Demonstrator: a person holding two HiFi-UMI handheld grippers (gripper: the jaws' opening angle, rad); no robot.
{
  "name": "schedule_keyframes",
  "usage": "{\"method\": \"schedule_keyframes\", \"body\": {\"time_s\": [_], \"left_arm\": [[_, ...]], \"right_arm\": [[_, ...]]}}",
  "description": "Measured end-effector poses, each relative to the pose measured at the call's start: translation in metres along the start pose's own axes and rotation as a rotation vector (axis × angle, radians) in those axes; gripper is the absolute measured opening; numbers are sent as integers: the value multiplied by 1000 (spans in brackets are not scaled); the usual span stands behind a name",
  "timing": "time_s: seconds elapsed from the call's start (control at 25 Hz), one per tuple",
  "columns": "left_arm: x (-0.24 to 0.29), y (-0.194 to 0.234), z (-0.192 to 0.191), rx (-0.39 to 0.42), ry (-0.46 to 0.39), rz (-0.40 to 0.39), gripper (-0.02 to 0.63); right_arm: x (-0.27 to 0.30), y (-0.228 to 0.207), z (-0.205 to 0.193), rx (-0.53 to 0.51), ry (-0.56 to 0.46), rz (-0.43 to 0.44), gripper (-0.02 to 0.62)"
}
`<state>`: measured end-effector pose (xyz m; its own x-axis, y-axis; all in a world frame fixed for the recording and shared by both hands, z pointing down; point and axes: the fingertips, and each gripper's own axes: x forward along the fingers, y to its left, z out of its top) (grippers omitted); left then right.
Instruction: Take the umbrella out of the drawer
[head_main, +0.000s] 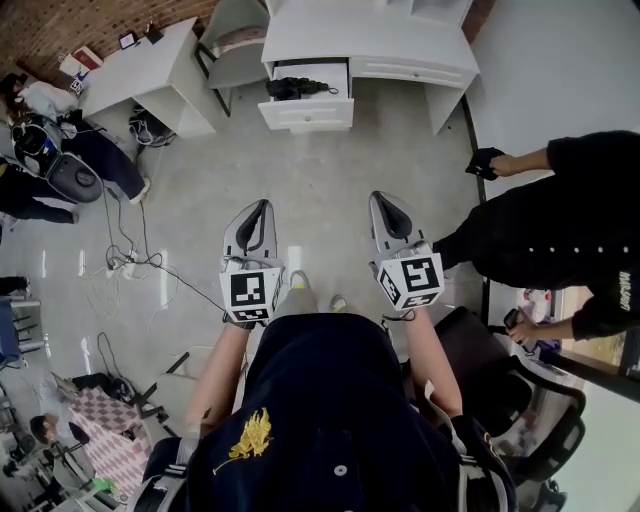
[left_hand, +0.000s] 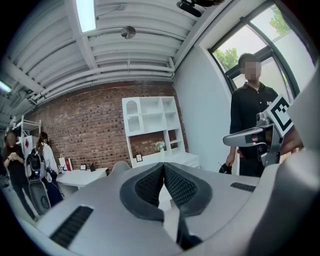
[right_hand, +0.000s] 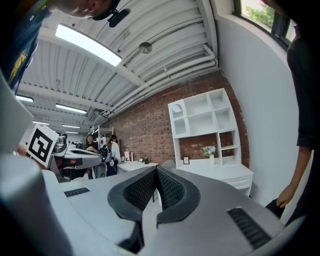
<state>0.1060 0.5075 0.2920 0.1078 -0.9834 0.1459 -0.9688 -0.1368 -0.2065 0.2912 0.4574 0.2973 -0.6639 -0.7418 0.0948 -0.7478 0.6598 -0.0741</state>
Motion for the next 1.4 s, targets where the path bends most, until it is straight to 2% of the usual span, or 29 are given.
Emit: {"method": "schedule_keyframes", "body": {"time_s": [0.2, 0.48, 0.72, 1.08, 1.24, 1.4], "left_arm": [[14, 15, -10, -8, 12, 1, 18], [59, 46, -18, -25, -7, -26, 18], [113, 88, -20, -25, -46, -58, 18], [177, 208, -43, -70, -60, -55, 18], [196, 231, -53, -97, -66, -81, 18], [214, 234, -59, -116, -63, -107, 18]], "right_arm": [[12, 3, -14, 7, 34, -3, 23], [51, -15, -16, -8, 54, -60, 23], [124, -24, -7, -28, 65, -85, 23], [257, 15, 9, -68, 98, -62, 23], [286, 21, 12, -89, 124, -66, 23], [298, 9, 8, -82, 153, -83, 23]]}}
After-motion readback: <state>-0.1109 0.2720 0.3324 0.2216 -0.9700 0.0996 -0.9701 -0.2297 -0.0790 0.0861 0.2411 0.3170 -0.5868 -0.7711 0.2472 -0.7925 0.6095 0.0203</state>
